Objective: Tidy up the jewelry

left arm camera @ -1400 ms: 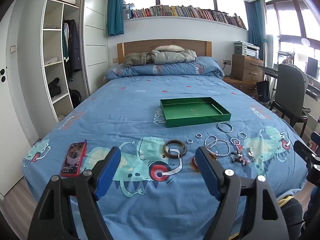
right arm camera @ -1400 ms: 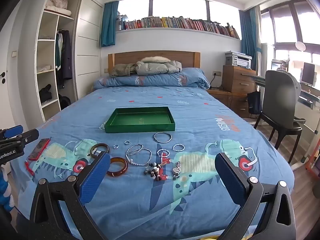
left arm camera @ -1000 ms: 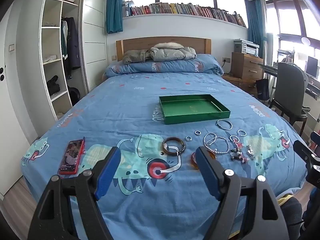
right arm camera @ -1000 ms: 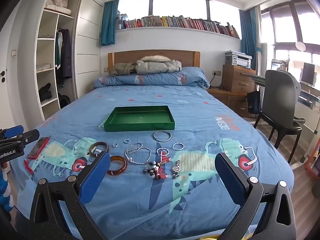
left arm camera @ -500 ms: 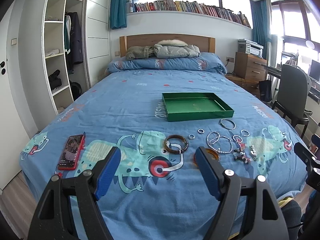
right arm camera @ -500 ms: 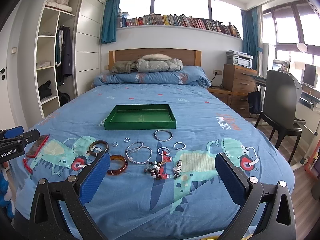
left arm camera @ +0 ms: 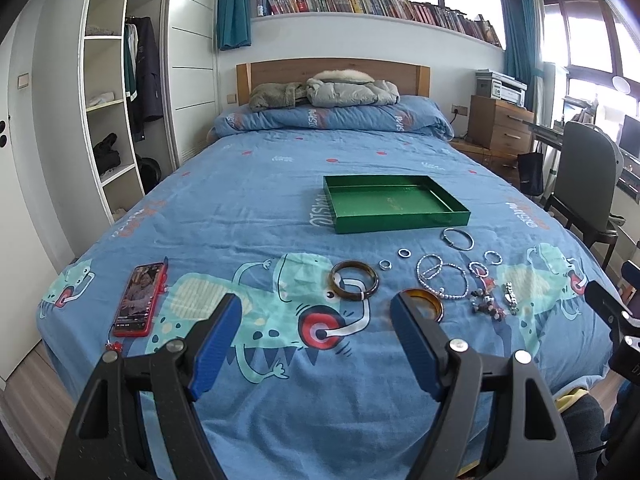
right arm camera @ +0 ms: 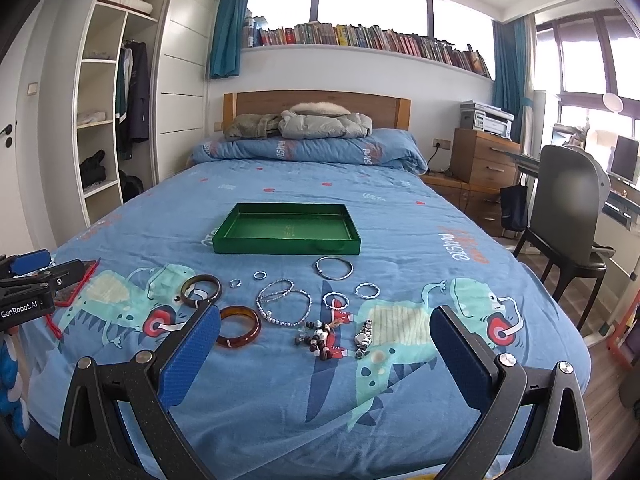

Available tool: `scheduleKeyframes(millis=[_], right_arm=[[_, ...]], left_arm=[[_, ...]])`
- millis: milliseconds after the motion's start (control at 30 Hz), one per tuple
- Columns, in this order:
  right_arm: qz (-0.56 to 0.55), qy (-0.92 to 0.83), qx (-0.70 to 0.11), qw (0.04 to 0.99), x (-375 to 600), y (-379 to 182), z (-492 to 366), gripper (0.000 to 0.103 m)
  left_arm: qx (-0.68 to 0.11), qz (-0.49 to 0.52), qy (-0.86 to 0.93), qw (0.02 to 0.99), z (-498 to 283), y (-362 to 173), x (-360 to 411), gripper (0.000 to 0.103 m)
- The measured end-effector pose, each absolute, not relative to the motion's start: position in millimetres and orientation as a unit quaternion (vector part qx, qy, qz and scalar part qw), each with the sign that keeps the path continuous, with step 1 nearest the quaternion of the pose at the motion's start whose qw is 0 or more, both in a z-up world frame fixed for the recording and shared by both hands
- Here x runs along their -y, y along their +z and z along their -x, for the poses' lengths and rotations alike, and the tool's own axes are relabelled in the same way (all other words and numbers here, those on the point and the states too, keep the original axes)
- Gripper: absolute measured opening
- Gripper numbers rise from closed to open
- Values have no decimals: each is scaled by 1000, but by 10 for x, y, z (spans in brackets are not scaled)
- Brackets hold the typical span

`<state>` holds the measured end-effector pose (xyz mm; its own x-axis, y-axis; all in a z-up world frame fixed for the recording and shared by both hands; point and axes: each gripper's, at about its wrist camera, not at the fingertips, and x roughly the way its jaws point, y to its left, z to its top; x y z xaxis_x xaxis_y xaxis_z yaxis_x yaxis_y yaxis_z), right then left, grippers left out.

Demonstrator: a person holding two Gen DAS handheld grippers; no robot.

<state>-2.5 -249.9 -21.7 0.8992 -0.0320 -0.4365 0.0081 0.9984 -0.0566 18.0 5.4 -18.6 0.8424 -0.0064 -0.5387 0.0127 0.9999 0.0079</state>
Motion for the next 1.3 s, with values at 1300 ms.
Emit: scheduleKeyframes(millis=[1300], right_arm=[[12,7,-249,968,2574,-390,-48,103]], left_arm=[[-306,2,-2,952,-304,-224,-71,76]])
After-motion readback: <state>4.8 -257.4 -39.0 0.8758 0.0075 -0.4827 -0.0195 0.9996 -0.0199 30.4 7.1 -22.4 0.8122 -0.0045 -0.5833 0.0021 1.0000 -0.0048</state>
